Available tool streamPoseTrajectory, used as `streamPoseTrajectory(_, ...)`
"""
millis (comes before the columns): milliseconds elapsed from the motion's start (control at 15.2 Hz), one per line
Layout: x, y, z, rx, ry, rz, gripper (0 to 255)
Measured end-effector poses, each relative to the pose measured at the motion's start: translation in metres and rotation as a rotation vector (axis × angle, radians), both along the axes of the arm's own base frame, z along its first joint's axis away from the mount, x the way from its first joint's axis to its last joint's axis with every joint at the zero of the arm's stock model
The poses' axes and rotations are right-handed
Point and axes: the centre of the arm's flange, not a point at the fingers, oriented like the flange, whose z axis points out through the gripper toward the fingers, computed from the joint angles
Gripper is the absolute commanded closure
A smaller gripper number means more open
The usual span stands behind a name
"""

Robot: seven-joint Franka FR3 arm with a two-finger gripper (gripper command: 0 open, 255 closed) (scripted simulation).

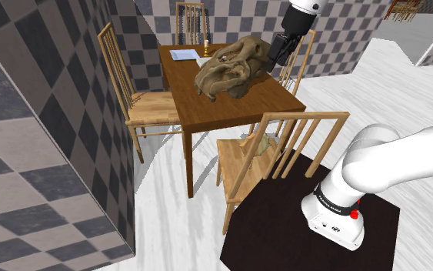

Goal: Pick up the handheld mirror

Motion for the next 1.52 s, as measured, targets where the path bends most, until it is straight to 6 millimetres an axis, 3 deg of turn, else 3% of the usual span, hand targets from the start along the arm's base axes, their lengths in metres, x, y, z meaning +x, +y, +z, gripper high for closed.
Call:
streamPoseTrajectory(198, -0.003, -0.007, -0.016, 0.001, -0.006, 0.034, 0)
streamPoseTrajectory(924, -0.021, -0.061, -0.153, 0.010, -0.066, 0.346, 0)
streamPoseTrajectory(1518, -0.016, -0.110, -0.264, 0.019, -0.117, 0.610, 0)
